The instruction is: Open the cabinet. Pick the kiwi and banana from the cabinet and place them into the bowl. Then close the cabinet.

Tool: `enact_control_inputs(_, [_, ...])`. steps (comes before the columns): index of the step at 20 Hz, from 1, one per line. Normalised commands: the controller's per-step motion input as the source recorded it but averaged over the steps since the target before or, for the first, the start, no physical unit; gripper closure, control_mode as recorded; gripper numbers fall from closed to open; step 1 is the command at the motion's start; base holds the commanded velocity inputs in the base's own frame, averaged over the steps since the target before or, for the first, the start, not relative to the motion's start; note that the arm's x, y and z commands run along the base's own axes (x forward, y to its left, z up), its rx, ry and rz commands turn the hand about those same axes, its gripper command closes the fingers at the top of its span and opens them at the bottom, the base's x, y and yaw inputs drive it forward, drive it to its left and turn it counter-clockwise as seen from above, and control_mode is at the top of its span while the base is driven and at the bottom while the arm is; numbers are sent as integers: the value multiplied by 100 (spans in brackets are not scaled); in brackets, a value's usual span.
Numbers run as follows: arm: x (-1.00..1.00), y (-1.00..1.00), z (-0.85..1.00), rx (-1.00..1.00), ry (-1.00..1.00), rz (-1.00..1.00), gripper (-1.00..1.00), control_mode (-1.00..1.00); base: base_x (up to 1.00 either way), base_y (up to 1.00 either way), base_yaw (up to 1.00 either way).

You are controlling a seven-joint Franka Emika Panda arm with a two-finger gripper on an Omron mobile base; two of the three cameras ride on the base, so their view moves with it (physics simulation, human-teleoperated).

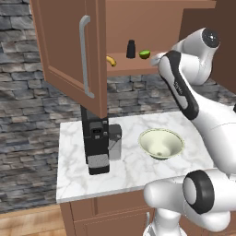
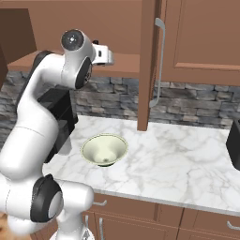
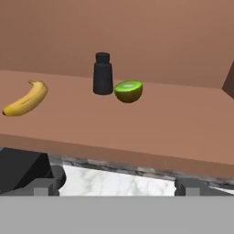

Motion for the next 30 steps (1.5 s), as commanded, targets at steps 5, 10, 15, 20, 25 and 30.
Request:
enact_control_inputs(5, [39,0,0,0,0,2,-100,-100,0,0,0])
enact_control_inputs(10, [36,0,0,0,0,1,-100,-100,0,0,0])
enact_control_inputs(15, [40,0,0,0,2,1,-100,-100,0,0,0])
enact_control_inputs(20, [42,0,0,0,3,0,-100,-100,0,0,0])
enact_control_inputs(25, [40,0,0,0,4,0,-100,-100,0,0,0])
enact_control_inputs(30, [40,0,-11,0,6,0,-100,-100,0,0,0])
